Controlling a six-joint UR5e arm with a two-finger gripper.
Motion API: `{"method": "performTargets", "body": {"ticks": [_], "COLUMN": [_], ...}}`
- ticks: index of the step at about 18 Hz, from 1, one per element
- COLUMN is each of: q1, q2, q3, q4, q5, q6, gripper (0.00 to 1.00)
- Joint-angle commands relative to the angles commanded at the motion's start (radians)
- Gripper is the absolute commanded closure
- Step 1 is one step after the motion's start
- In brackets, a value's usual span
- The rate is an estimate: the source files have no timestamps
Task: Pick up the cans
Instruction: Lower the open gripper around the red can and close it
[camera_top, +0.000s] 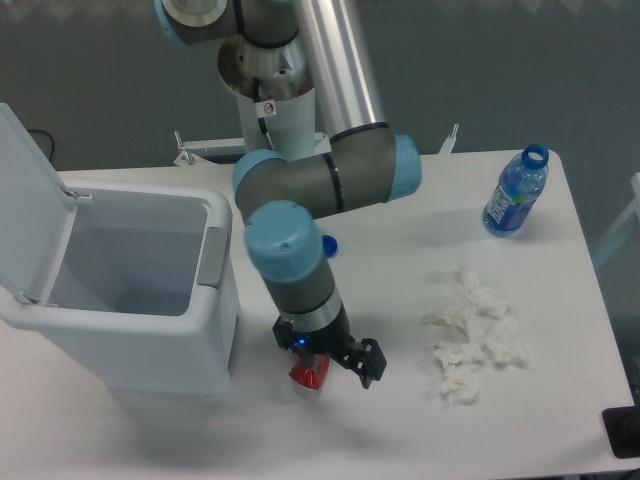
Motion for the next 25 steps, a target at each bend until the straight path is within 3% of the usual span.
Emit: {"method": "performTargets", "body": {"ticks": [3, 12, 25], "q1": [0.009, -0.003, -0.011], "q2": [-0.009, -0.031, -0.069], "q3": [-0.009, -0.071, -0.035], "q4": [0.0, -0.038, -0.04], "q5": [-0.023, -0.065, -0.066], "q6": [-0.06, -0.057, -0.016], "gripper": [0.0, 0.0, 0.0]}}
